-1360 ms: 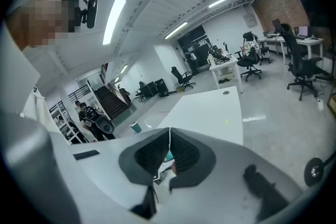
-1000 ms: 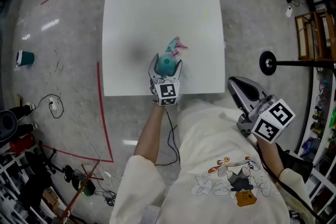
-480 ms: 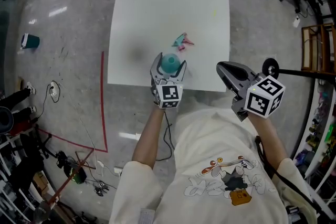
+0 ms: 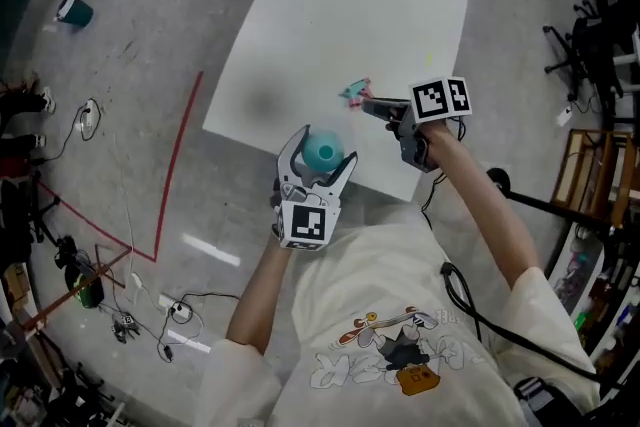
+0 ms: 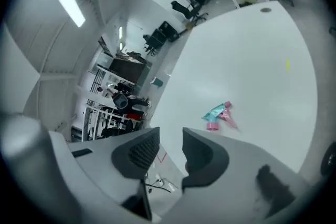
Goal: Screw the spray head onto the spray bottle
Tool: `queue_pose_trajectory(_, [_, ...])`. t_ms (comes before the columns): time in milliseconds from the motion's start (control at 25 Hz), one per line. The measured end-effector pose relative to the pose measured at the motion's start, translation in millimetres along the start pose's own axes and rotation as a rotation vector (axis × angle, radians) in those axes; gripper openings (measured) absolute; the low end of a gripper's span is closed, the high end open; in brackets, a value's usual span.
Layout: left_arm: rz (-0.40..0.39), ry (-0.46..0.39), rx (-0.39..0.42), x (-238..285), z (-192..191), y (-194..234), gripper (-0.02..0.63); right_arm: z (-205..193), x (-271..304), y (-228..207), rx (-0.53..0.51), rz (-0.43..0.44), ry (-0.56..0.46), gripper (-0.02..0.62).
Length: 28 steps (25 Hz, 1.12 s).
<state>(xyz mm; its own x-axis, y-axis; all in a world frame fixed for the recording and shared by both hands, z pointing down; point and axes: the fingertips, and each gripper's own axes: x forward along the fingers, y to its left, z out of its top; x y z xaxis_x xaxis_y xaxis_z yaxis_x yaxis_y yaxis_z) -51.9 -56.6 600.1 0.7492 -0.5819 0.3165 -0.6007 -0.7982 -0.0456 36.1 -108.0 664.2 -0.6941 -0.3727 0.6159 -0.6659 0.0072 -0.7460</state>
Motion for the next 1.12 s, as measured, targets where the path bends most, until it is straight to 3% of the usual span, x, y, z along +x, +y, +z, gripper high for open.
queue_pose_trajectory(240, [0.031, -0.047, 0.009, -24, 26, -2, 0.399, -2, 56, -63, 0.288, -0.124, 0.208, 0.127])
queue_pose_trajectory(360, [0.070, -0.073, -0.015, -41, 28, 1, 0.399, -1, 63, -90, 0.285, -0.299, 0.253, 0.134])
queue_pose_trajectory(440, [0.101, -0.078, -0.038, -53, 26, 6, 0.399, 1, 67, -96, 0.285, -0.356, 0.272, 0.140])
queue_pose_trajectory(720, [0.146, -0.071, -0.023, -79, 15, 8, 0.399, -4, 88, -96, 0.264, -0.471, 0.337, 0.166])
queue_pose_trajectory(1120, [0.169, -0.013, 0.022, -93, 10, 10, 0.399, -16, 111, -103, 0.214, -0.552, 0.399, 0.167])
